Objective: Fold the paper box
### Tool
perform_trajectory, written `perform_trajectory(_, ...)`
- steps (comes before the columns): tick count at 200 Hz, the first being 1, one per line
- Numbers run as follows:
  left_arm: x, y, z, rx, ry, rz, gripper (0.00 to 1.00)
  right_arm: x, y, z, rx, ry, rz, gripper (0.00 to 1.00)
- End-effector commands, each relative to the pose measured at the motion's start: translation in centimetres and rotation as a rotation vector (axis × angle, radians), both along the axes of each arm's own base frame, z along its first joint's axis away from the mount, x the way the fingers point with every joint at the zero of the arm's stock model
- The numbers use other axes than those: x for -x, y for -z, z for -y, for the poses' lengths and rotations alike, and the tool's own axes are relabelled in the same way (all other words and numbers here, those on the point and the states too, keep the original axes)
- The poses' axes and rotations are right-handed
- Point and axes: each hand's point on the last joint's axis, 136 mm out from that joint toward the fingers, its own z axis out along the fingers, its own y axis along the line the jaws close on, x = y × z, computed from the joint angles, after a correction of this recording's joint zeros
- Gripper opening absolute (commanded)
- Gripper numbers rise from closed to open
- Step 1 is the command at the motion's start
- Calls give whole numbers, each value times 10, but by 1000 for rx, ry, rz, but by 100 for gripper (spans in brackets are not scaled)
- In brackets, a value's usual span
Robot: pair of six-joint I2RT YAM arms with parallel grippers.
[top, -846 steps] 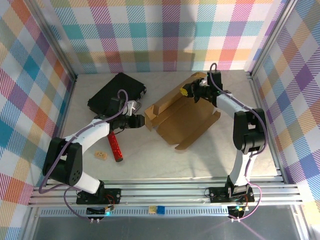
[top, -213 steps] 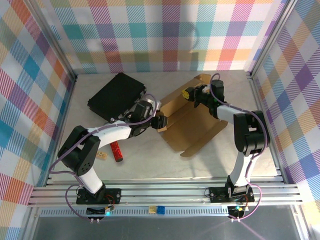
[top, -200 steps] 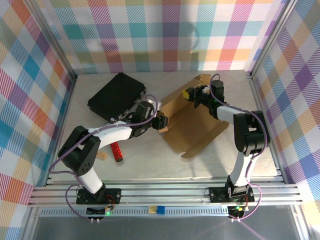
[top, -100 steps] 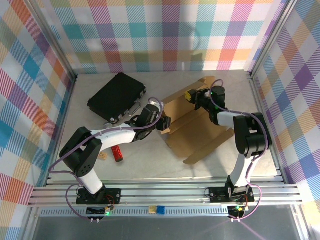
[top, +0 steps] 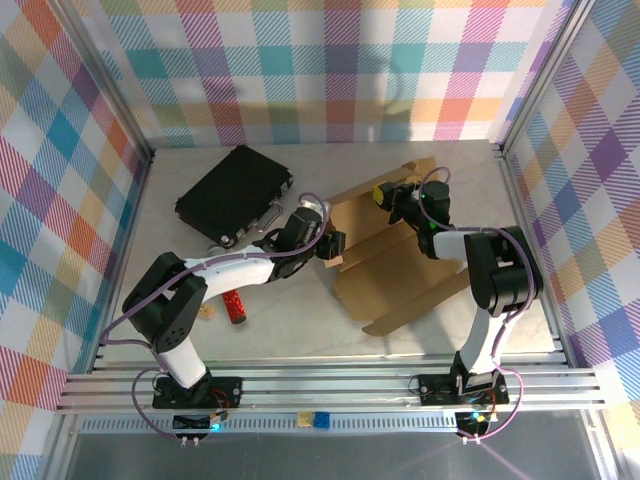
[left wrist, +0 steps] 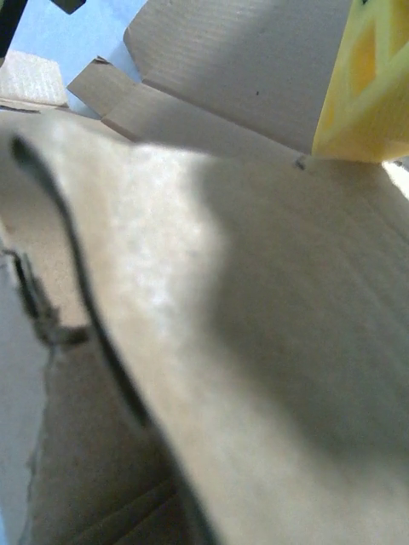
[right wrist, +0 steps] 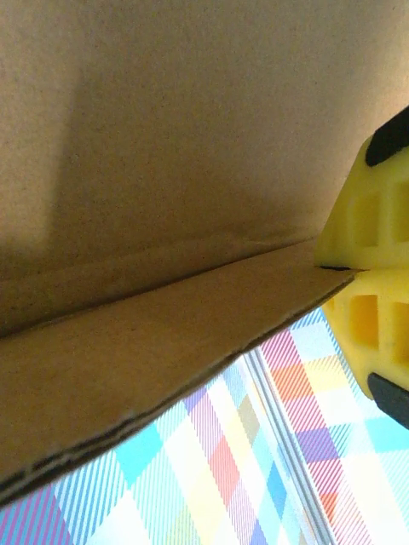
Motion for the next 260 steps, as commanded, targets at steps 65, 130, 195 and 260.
perform_trajectory(65, 40, -43, -16, 3, 53, -14, 76, -2, -51, -9, -37, -59, 232, 0)
perform_trajectory(130, 45, -105, -58, 155, -70, 41, 82, -26, -55, -18, -58, -81, 304, 0)
perform_trajectory(195, 39, -86, -129, -70, -158, 81, 41, -31, -33, -22, -59, -105, 270, 0)
perform_trajectory(260, -22, -60, -162, -114, -99, 83, 33, -35, -39, -26, -27, -128, 234, 0)
